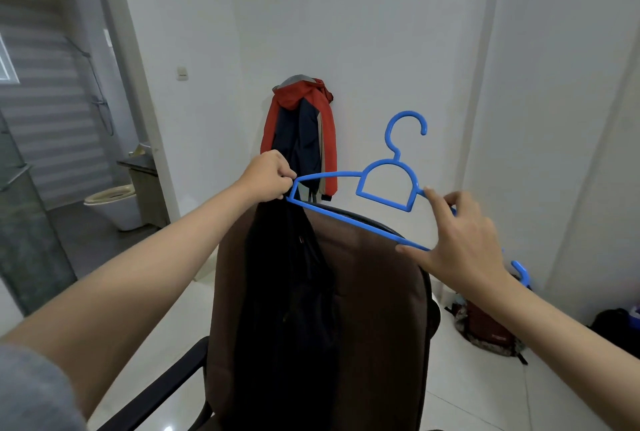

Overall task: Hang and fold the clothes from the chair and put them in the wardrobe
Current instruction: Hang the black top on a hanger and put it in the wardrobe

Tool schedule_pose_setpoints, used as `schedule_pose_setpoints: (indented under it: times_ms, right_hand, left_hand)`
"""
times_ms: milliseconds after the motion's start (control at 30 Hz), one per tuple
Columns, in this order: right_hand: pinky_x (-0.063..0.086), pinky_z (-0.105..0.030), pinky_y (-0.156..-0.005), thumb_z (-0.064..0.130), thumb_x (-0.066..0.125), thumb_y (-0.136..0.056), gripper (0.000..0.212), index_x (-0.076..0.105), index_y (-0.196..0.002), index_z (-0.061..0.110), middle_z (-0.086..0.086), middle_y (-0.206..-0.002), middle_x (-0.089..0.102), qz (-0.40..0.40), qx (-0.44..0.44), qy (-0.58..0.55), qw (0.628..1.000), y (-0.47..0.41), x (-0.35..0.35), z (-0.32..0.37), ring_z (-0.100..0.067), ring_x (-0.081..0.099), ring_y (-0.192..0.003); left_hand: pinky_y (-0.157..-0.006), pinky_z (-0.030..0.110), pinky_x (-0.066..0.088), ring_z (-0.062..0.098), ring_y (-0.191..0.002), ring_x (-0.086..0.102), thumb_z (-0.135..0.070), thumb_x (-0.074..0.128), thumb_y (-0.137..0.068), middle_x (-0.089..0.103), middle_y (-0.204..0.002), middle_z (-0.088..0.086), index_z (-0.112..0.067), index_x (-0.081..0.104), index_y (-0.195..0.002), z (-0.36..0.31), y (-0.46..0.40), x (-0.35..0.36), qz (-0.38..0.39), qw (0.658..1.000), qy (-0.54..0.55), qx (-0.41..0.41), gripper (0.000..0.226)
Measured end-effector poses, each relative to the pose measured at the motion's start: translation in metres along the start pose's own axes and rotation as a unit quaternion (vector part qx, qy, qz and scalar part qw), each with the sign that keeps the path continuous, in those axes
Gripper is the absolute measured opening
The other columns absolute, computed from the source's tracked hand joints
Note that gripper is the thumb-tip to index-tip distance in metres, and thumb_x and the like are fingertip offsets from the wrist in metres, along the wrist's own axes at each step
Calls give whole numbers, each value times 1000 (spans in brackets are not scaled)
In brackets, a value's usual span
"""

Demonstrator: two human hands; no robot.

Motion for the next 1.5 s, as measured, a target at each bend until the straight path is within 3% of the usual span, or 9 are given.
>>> schedule_pose_setpoints:
  times_ms: [200, 567, 733, 967, 1100, 1233, 1333, 1400, 1500]
  right_hand:
    - [41, -30, -61, 57, 83, -53, 94, 54, -129, 12, -12, -97, 53, -26, -48, -28, 998, 18, -32, 21, -26, 54, -79]
    - [47, -35, -58, 51, 87, -49, 93, 57, -126, 8, -15, -96, 56, -74, -98, -24, 992, 65, -88, 78, -30, 57, -77]
    - [51, -39, -60, 51, 83, -56, 88, 55, -129, 9, -15, -98, 56, -102, -87, -57, 989, 79, -102, 106, -29, 57, -80]
    - [49, -37, -60, 54, 83, -55, 92, 55, -130, 8, -16, -99, 57, -139, -47, -113, 983, 90, -113, 128, -29, 57, -81]
    - [48, -36, -60, 61, 70, -64, 85, 55, -129, 8, -15, -100, 57, -158, -40, -126, 979, 92, -116, 136, -27, 57, -82]
    - [47, -36, -58, 67, 56, -71, 83, 56, -129, 8, -14, -100, 57, -162, -34, -146, 975, 93, -113, 145, -26, 56, -83]
    - [45, -34, -58, 65, 59, -72, 81, 57, -129, 8, -13, -100, 56, -171, -36, -166, 971, 93, -112, 156, -24, 54, -83]
    - [43, -33, -60, 65, 59, -72, 81, 57, -129, 8, -12, -101, 55, -173, -33, -181, 968, 93, -111, 161, -23, 54, -83]
    - [38, -29, -63, 66, 59, -72, 81, 57, -128, 7, -12, -101, 55, -184, -27, -197, 963, 93, -109, 165, -23, 55, -84]
  left_hand:
    - [-59, 16, 55, 20, -94, 58, 11, 44, -83, 53, -108, 1, 0, 69, -106, -7, 44, -37, -9, 995, 90, -53, 36]
    - [-62, 15, 56, 17, -104, 54, 11, 46, -88, 51, -109, -3, -4, 65, -113, -72, 144, -67, 29, 976, 205, -63, 35]
    - [-57, 14, 55, 14, -94, 59, 14, 43, -86, 62, -96, 0, -5, 66, -113, -107, 173, -78, 24, 970, 236, -57, 40]
    - [-63, 15, 55, 10, -91, 58, 10, 45, -88, 59, -109, 1, -10, 63, -120, -130, 203, -100, 10, 971, 238, 28, 42]
    - [-64, 13, 53, 10, -69, 60, 0, 55, -89, 62, -86, 2, -12, 58, -123, -125, 218, -112, 18, 983, 166, 75, 36]
    - [-74, 26, 58, 12, -83, 68, -2, 56, -89, 62, -110, 7, -8, 54, -119, -109, 222, -125, 3, 994, 82, 67, 30]
    - [-66, 14, 54, 11, -80, 68, 6, 52, -85, 67, -107, 8, -6, 62, -111, -106, 220, -144, -48, 995, 7, 82, 30]
    - [-67, 10, 51, -2, -73, 64, 4, 57, -82, 71, -100, 2, -11, 69, -104, -109, 220, -155, -63, 991, -37, 108, 30]
    - [-88, 32, 51, -5, -85, 61, -12, 69, -76, 68, -83, -20, -28, 72, -97, -112, 215, -166, -87, 981, -110, 135, 27]
Point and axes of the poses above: each hand's wrist, its own y-axis away from the middle knuckle, its own x-axis out of the palm, z = x × y, the point moved 7 cm from there along -y, towards the middle knuckle
